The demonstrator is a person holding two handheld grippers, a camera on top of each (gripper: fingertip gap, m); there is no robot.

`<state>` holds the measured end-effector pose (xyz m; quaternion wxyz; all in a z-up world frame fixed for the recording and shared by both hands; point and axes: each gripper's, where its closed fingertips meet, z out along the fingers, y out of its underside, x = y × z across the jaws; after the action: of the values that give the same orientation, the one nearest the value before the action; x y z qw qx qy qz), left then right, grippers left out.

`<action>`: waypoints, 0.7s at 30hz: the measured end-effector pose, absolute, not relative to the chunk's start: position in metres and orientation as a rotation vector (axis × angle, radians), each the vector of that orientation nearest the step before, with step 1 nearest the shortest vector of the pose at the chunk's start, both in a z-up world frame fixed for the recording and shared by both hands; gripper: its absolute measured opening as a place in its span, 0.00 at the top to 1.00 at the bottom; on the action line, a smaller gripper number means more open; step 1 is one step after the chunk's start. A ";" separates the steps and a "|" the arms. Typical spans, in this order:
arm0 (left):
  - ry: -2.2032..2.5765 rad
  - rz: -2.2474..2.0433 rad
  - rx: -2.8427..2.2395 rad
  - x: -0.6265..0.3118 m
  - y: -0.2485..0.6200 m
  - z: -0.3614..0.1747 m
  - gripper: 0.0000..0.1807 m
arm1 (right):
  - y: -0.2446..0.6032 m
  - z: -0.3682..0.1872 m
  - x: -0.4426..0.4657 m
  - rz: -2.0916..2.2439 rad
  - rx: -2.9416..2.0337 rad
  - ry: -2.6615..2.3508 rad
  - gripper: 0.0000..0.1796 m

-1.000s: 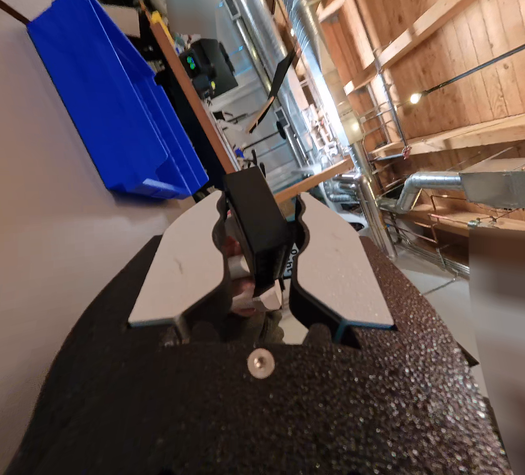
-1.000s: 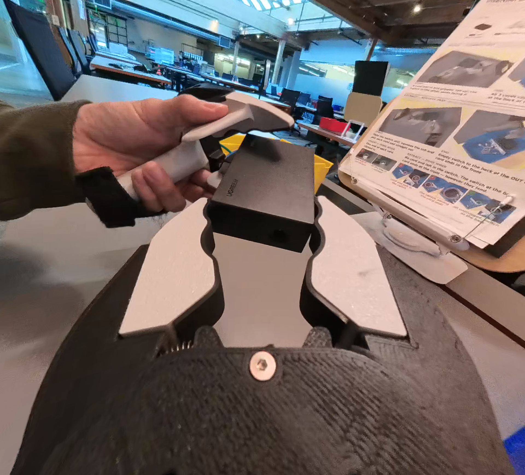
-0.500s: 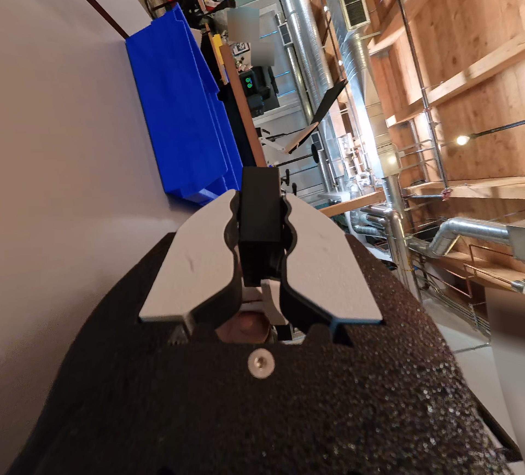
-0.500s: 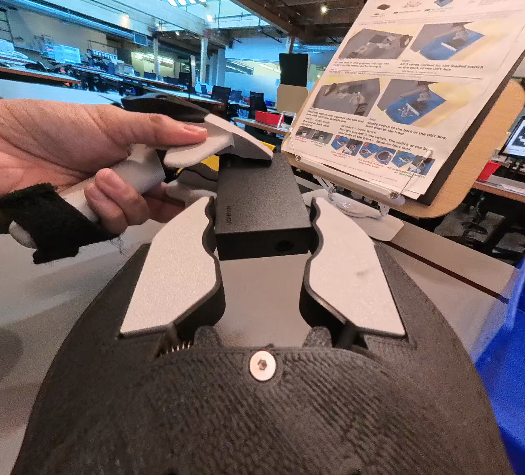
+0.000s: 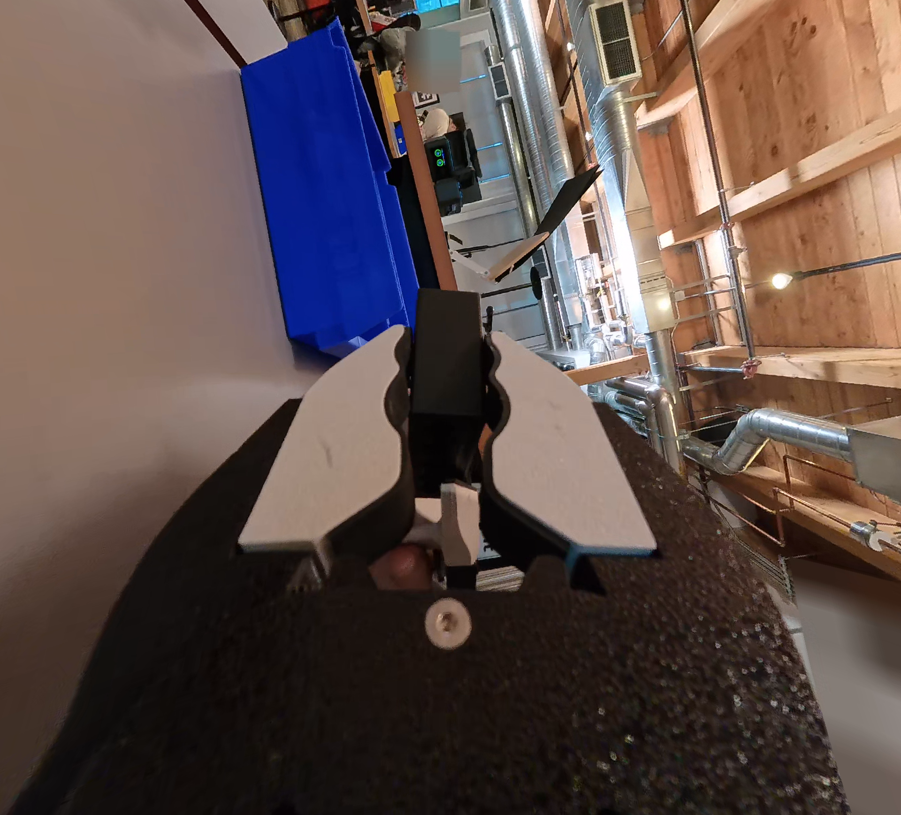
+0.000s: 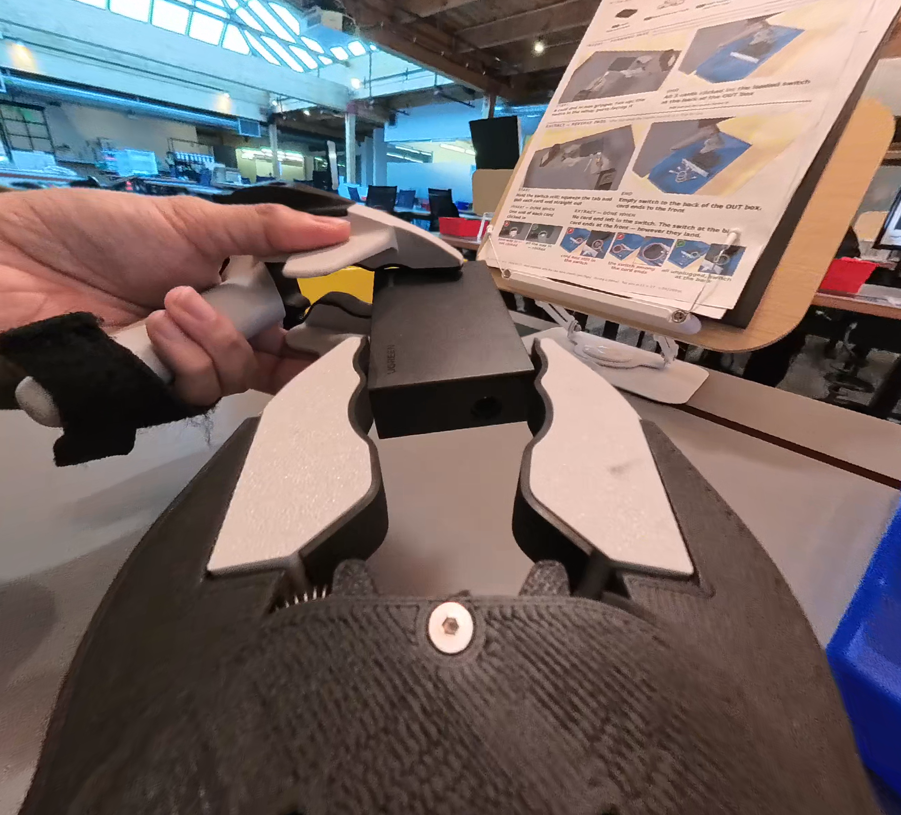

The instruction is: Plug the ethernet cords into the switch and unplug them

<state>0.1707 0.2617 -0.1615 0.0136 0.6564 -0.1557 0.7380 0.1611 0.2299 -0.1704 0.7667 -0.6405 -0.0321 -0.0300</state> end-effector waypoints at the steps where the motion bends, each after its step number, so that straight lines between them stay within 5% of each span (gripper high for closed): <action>1: -0.487 2.291 2.049 0.171 0.262 -0.162 0.85 | 0.231 -0.173 0.162 -0.072 -1.406 -0.067 0.65; 21: -1.081 2.156 2.109 0.151 0.264 -0.155 0.76 | 0.230 -0.176 0.168 0.352 -1.400 0.105 0.65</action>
<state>0.1512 0.2638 -0.1549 -0.0313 0.6579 -0.3373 0.6726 0.1684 0.2296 -0.1762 0.7494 -0.6404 0.0482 0.1610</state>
